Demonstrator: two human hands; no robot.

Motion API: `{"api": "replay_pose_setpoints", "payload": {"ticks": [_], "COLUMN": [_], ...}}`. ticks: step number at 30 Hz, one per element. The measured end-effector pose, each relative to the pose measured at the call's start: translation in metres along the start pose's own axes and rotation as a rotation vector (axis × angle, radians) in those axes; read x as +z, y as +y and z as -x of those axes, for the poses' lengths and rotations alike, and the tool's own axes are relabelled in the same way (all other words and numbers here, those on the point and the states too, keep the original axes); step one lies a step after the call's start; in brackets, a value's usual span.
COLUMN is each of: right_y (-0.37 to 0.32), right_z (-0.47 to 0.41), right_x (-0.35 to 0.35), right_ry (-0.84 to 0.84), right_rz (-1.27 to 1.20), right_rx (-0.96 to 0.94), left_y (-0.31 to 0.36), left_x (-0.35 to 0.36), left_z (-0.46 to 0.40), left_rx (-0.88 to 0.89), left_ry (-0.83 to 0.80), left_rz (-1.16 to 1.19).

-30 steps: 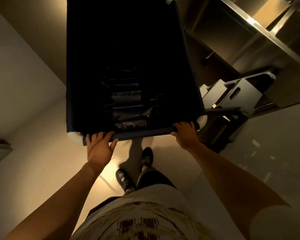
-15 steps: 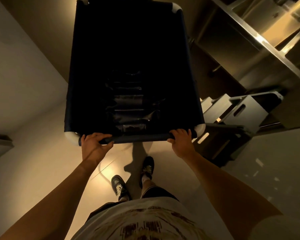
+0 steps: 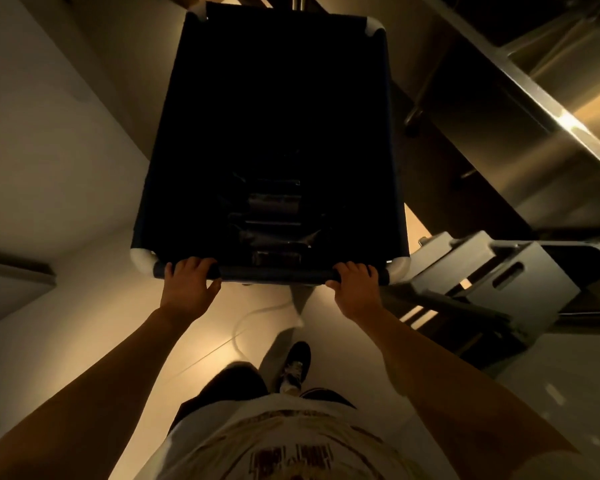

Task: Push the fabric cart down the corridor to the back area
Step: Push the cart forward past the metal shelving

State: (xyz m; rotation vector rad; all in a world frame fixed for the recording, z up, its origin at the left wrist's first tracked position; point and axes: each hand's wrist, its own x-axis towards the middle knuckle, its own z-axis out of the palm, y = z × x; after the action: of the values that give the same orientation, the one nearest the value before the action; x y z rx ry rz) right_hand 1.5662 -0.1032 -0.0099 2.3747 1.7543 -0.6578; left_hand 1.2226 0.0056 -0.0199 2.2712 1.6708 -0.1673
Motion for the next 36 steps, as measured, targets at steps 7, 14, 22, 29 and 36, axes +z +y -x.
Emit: {"api": "replay_pose_setpoints", "payload": {"ticks": [7,14,22,29,36], "right_y": [0.008,0.014,0.009,-0.006,-0.024], "right_z": [-0.048,-0.105,-0.171,-0.223,-0.266], "right_x": [-0.023,-0.051,-0.091,-0.125,-0.150], "right_ry": [0.010,0.013,-0.031,-0.039,-0.038], "right_rz": [-0.018,-0.006,0.005,-0.031,-0.047], "right_rx": [-0.030,-0.050,-0.042,0.013,0.045], "left_y": [0.010,0.019,0.018,0.017,0.011], "left_x": [-0.015,-0.025,-0.032,-0.048,-0.063], "left_z": [-0.044,-0.090,-0.147,-0.196,-0.243], "left_rx": [-0.032,-0.056,-0.092,-0.103,-0.129], "left_ry": [-0.015,0.000,0.049,0.015,-0.041], "left_rz": [0.032,0.050,0.123,0.151,0.229]}}
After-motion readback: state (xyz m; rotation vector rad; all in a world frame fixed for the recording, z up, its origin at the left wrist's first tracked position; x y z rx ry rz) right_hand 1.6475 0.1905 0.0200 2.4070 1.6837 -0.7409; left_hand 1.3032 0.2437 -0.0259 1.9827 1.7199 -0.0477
